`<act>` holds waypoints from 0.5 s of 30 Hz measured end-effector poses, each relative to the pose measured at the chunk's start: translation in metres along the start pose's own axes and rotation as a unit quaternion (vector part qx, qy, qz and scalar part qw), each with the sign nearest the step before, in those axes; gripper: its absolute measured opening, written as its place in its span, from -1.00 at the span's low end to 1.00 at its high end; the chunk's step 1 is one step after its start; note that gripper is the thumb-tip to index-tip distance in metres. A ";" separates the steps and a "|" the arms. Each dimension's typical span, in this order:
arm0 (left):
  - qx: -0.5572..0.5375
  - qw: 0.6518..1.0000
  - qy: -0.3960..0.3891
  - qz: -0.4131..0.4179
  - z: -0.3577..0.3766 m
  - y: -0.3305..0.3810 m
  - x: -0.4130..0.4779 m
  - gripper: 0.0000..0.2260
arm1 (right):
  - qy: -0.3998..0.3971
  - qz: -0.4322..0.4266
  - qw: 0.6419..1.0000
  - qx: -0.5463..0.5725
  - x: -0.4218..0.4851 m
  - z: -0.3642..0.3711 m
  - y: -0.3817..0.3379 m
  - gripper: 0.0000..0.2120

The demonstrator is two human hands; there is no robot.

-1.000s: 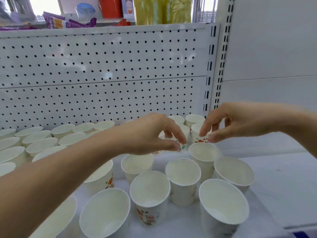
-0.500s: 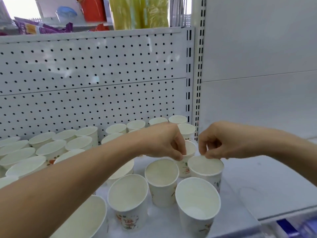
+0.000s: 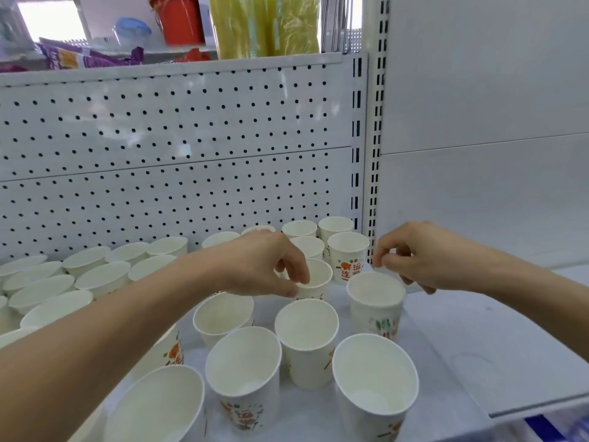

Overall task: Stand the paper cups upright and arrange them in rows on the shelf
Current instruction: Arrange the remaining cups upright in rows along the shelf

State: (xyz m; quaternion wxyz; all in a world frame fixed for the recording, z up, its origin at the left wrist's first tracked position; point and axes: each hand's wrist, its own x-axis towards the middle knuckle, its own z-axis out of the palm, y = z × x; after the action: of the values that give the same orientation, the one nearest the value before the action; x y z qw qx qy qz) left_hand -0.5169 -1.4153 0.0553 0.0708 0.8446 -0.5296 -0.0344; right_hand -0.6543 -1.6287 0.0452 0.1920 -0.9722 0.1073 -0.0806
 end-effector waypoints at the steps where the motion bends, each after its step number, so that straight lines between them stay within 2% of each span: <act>1: -0.015 1.000 0.000 0.003 0.001 0.001 0.000 -0.87 | -0.014 0.001 1.000 0.015 -0.004 -0.003 -0.002 -0.77; 4: -0.032 0.999 -0.006 0.005 0.005 0.005 0.003 -0.86 | -0.077 0.014 0.995 0.055 -0.019 -0.012 -0.012 -0.57; 9: -0.034 0.999 0.004 0.008 0.011 0.004 0.009 -0.92 | -0.146 0.013 0.989 -0.020 -0.031 -0.012 -0.015 -0.43; 11: -0.029 1.000 0.006 0.008 0.011 0.004 0.009 -0.92 | -0.152 -0.006 0.988 0.006 -0.032 -0.014 -0.011 -0.47; 15: -0.025 1.000 0.008 0.004 0.009 0.003 0.009 -0.93 | -0.142 -0.038 0.984 0.097 -0.034 -0.025 0.000 -0.72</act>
State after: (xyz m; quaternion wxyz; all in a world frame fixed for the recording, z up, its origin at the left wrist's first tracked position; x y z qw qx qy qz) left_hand -0.5172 -1.4253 0.0468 0.0964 0.8404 -0.5317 -0.0410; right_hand -0.6923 -1.6298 0.0644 0.2954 -0.9539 0.0333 0.0409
